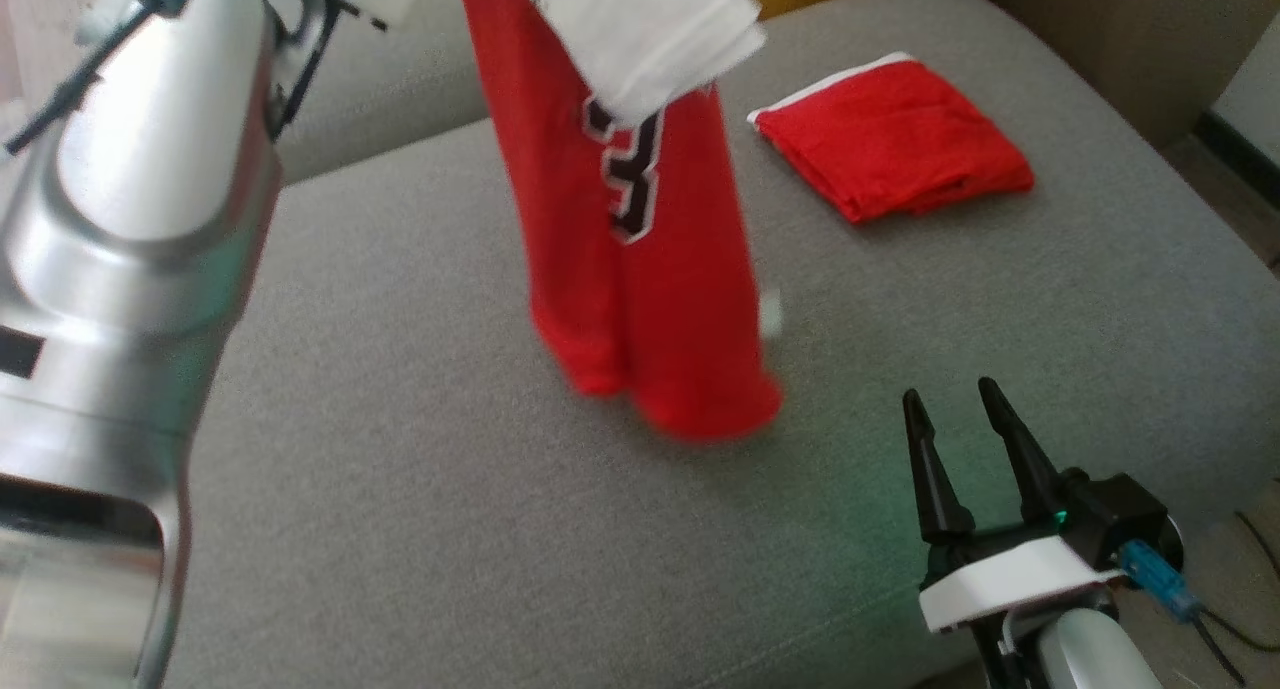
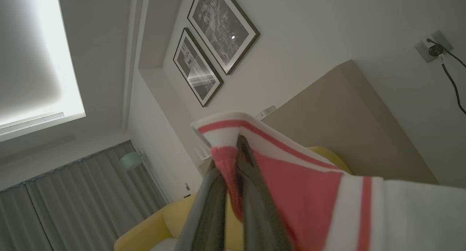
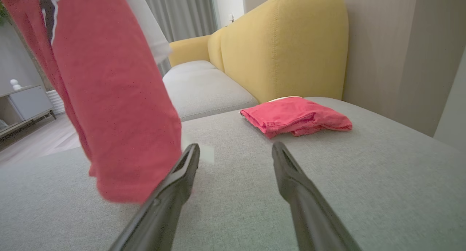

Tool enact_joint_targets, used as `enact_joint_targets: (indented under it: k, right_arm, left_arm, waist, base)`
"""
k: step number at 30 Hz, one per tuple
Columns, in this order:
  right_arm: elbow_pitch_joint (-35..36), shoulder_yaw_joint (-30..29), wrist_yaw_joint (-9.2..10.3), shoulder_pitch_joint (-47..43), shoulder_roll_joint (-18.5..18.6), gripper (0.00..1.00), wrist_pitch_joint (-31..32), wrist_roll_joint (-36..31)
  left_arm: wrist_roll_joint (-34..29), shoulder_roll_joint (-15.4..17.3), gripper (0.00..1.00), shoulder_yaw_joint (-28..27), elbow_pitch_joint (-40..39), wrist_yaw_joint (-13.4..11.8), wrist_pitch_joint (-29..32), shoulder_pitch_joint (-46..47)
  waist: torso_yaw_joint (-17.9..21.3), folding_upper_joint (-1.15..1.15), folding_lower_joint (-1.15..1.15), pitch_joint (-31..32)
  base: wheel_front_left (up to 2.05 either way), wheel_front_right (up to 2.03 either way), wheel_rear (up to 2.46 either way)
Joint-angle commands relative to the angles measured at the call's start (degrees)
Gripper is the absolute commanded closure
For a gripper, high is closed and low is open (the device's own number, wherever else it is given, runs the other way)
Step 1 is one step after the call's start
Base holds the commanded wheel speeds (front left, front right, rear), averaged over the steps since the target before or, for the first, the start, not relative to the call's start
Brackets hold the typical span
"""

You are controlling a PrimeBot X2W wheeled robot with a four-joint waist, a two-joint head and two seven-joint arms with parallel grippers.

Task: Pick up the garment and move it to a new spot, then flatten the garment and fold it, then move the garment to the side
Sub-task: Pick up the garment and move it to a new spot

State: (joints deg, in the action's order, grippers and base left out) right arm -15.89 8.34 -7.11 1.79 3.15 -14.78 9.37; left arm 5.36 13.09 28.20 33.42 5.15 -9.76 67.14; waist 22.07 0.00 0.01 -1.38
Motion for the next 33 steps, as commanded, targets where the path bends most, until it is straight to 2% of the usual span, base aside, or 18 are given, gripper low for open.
enact_joint_targets:
  k: [1,5,12,13,14,15,18,19,22,26,29,33]
  right_arm:
    - [2.65,1.54,-0.37,2.2,-0.26,0.0,-0.22,-0.38]
    - [3.54,2.15,-0.37,3.74,-0.26,0.0,-0.22,0.32]
    - [3.49,3.24,-0.37,5.31,-0.27,0.0,-0.22,1.13]
    - [3.37,3.34,-0.37,5.34,-0.27,0.0,-0.22,1.09]
    - [3.11,3.43,-0.37,5.39,-0.27,0.0,-0.22,1.11]
    - [2.78,3.49,-0.37,5.41,-0.27,0.0,-0.22,1.01]
    - [1.55,3.58,-0.37,5.04,-0.27,0.0,-0.22,0.67]
    - [1.07,3.57,-0.37,4.71,-0.27,0.0,-0.22,0.47]
    - [-0.54,3.1,-0.37,3.01,-0.27,0.0,-0.22,0.11]
    - [-1.74,1.91,-0.37,-0.39,-0.27,0.0,-0.22,-0.48]
    - [-1.96,0.41,-0.37,-2.78,-0.27,0.0,-0.22,-0.77]
    - [-1.77,0.64,-0.37,-5.83,-0.27,0.0,-0.22,-1.41]
  left_arm:
    - [-0.3,1.39,1.0,-0.63,-1.07,0.34,-0.39,2.17]
    - [0.17,-1.14,1.0,2.68,-0.24,0.9,-0.53,-1.94]
    - [3.19,-4.29,1.0,5.96,4.12,0.57,-2.76,-16.8]
    - [3.71,-4.97,0.91,6.43,4.95,0.5,-3.35,-19.55]
    - [4.3,-5.6,0.33,6.73,5.85,0.2,-3.87,-22.42]
    - [4.69,-6.15,0.0,6.91,6.66,-0.47,-4.31,-24.97]
    - [5.97,-7.64,0.0,6.57,7.13,-2.82,-5.11,-31.43]
    - [6.27,-8.01,0.0,5.85,5.11,-3.95,-5.16,-33.3]
    - [6.06,-8.5,0.0,2.49,-4.63,-8.29,-5.21,-41.39]
    - [5.72,-8.73,0.0,-3.33,-16.57,-12.46,-5.22,-55.01]
    - [5.19,-8.98,0.0,-7.76,-23.5,-13.21,-5.22,-62.92]
    - [3.44,-9.1,0.0,-11.69,-26.22,-12.66,-5.23,-69.91]
  waist:
    - [-0.71,0.0,-0.01,-2.13]
    - [-2.49,0.0,-0.01,-6.08]
    - [-4.64,0.0,-0.01,-9.95]
    - [-5.03,0.0,-0.01,-10.29]
    - [-5.34,0.0,-0.01,-10.48]
    - [-5.69,0.0,-0.01,-10.54]
    - [-7.03,0.0,-0.01,-9.57]
    - [-7.64,0.0,-0.01,-8.8]
    - [-9.55,0.0,-0.01,-5.5]
    - [-12.43,0.0,-0.01,-0.18]
    - [-15.44,0.0,-0.01,2.85]
    - [-18.13,0.0,-0.01,6.75]
  base:
    - [0.0,0.0,0.0]
    - [0.0,0.0,0.0]
    - [0.0,0.0,0.0]
    - [0.0,0.0,0.0]
    - [0.0,0.0,0.0]
    - [0.0,0.0,0.0]
    - [0.0,0.0,0.0]
    - [0.0,0.0,0.0]
    - [0.0,0.0,0.0]
    - [0.0,0.0,0.0]
    - [0.0,0.0,0.0]
    - [0.0,0.0,0.0]
